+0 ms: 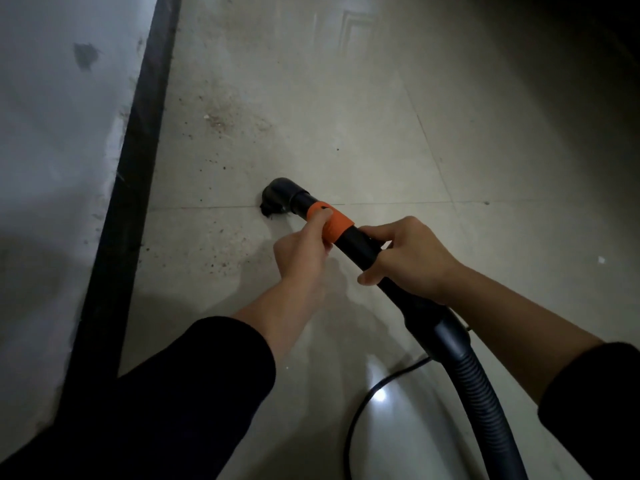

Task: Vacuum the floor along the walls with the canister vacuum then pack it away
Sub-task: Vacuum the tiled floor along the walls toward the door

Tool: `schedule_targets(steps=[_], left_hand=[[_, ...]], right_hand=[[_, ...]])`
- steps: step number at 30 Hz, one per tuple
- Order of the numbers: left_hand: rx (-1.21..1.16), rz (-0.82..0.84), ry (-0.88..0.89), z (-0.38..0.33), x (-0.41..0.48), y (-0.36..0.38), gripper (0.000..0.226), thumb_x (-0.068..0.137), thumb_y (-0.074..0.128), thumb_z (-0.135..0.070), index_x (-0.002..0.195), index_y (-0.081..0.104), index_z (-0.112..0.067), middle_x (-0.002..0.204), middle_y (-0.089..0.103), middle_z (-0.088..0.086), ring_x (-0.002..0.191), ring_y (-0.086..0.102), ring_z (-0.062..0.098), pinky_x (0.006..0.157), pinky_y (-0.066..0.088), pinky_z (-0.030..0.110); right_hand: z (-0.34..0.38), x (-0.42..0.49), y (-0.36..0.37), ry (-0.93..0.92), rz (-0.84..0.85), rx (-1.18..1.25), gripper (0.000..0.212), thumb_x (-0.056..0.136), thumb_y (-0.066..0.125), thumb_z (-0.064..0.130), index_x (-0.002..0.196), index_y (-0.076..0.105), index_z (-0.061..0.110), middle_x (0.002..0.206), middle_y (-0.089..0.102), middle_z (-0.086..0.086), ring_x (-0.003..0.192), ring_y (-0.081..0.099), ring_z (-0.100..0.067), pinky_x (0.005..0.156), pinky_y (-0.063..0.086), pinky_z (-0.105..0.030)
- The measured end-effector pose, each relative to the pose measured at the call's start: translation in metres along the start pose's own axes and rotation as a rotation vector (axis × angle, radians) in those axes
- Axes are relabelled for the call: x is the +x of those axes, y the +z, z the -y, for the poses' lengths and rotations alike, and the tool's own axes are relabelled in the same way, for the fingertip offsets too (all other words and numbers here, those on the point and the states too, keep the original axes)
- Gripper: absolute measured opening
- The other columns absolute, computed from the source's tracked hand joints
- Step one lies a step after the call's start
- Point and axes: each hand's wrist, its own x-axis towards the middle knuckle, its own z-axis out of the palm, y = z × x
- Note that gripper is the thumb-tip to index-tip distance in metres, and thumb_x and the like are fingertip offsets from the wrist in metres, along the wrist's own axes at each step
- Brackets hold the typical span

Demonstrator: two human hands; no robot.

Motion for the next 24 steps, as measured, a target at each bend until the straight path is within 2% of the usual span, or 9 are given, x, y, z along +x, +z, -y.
schedule_targets(steps=[5,10,13,17,20,24], left_hand=[[0.067,-0.003,0.069,0.003,-0.001,-0.004,0.024,0.08,0.076,-0.031,0.079,0.064,-0.011,0.09,0.071,0.008,0.074,0.066,0.015,0.067,0.051,0.023],[0.073,0.009,0.095,0.02,-0.008,-0.005,0.037,0.079,0.076,-0.033,0.102,0.067,-0.006,0.093,0.072,0.009,0.076,0.067,0.015,0.07,0.052,0.024],[0.093,0.046,0.109,0.032,-0.012,-0.008,0.031,0.079,0.075,-0.034,0.098,0.067,-0.01,0.093,0.072,0.008,0.081,0.067,0.015,0.074,0.052,0.026],[0.086,0.039,0.09,0.033,-0.024,-0.024,0.022,0.08,0.075,-0.031,0.089,0.066,-0.012,0.09,0.071,0.007,0.08,0.066,0.016,0.071,0.052,0.025],[0.086,0.042,0.076,0.032,-0.03,-0.035,0.022,0.08,0.075,-0.031,0.086,0.066,-0.012,0.085,0.071,0.005,0.078,0.067,0.015,0.07,0.052,0.024],[0.087,0.051,0.071,0.038,-0.038,-0.039,0.026,0.079,0.076,-0.032,0.088,0.066,-0.01,0.085,0.071,0.007,0.074,0.065,0.015,0.07,0.051,0.025]], right_hand=[[-0.008,-0.001,0.001,-0.036,0.014,0.024,0.04,0.067,0.079,0.005,0.104,0.076,0.022,0.079,0.07,-0.008,0.062,0.06,-0.016,0.056,0.047,-0.021],[-0.024,-0.013,0.007,-0.045,-0.005,0.047,0.037,0.066,0.078,0.004,0.099,0.076,0.021,0.08,0.071,-0.007,0.066,0.061,-0.015,0.057,0.05,-0.021],[-0.034,-0.023,0.013,-0.046,-0.02,0.056,0.038,0.068,0.078,0.005,0.102,0.075,0.022,0.08,0.07,-0.006,0.067,0.061,-0.015,0.056,0.049,-0.021],[-0.028,-0.038,0.02,-0.066,-0.004,0.047,0.039,0.068,0.078,0.005,0.104,0.075,0.022,0.078,0.068,-0.005,0.065,0.059,-0.014,0.056,0.047,-0.021],[-0.021,-0.048,0.023,-0.074,0.009,0.013,0.038,0.068,0.078,0.005,0.103,0.076,0.02,0.07,0.064,-0.001,0.063,0.058,-0.013,0.054,0.045,-0.021],[-0.023,-0.058,0.023,-0.057,0.018,-0.022,0.036,0.067,0.079,0.005,0.1,0.076,0.016,0.069,0.063,-0.004,0.062,0.057,-0.015,0.056,0.047,-0.022]])
